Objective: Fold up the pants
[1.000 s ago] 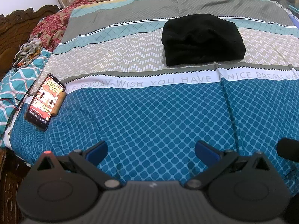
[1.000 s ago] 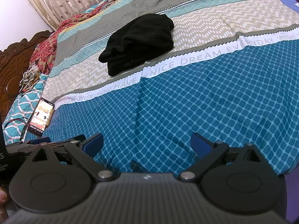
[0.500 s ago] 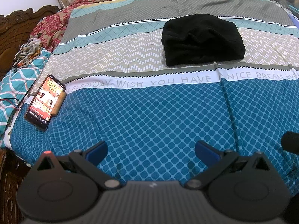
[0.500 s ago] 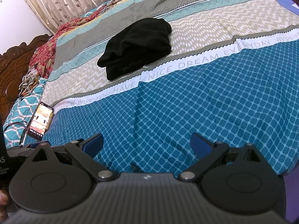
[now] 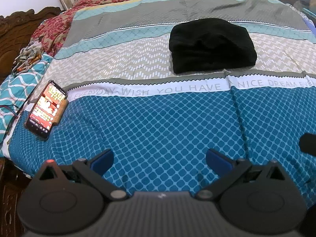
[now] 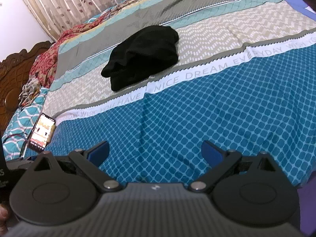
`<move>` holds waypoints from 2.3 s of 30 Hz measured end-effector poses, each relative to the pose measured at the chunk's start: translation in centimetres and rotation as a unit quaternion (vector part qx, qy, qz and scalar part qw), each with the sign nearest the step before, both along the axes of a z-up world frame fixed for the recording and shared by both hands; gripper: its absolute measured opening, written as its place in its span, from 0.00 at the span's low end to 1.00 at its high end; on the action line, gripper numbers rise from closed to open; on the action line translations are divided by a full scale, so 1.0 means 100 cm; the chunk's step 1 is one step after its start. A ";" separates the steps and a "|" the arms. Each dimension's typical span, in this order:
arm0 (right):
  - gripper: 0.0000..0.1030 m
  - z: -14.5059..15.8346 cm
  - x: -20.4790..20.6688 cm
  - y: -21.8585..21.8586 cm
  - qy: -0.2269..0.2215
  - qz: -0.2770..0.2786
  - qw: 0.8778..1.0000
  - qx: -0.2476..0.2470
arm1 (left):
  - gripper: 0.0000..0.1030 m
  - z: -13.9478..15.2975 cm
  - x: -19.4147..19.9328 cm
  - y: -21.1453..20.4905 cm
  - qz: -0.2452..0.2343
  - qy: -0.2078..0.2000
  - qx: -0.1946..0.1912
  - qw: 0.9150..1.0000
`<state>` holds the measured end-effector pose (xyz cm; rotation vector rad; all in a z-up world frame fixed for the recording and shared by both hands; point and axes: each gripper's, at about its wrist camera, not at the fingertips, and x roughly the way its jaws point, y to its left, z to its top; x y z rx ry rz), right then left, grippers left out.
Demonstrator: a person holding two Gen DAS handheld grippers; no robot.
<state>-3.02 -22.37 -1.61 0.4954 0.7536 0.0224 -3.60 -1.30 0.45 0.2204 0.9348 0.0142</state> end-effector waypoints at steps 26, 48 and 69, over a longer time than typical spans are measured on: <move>0.97 0.005 -0.004 -0.006 -0.022 -0.022 1.000 -0.004 | 1.00 0.003 0.000 0.001 0.002 -0.004 -0.004 1.000; 0.97 0.020 -0.008 0.004 -0.076 -0.011 0.996 -0.049 | 1.00 0.022 0.001 0.008 0.004 -0.039 -0.009 0.999; 0.97 0.035 0.003 0.018 -0.072 0.012 0.997 -0.009 | 1.00 0.031 0.005 0.014 0.025 -0.054 0.009 0.998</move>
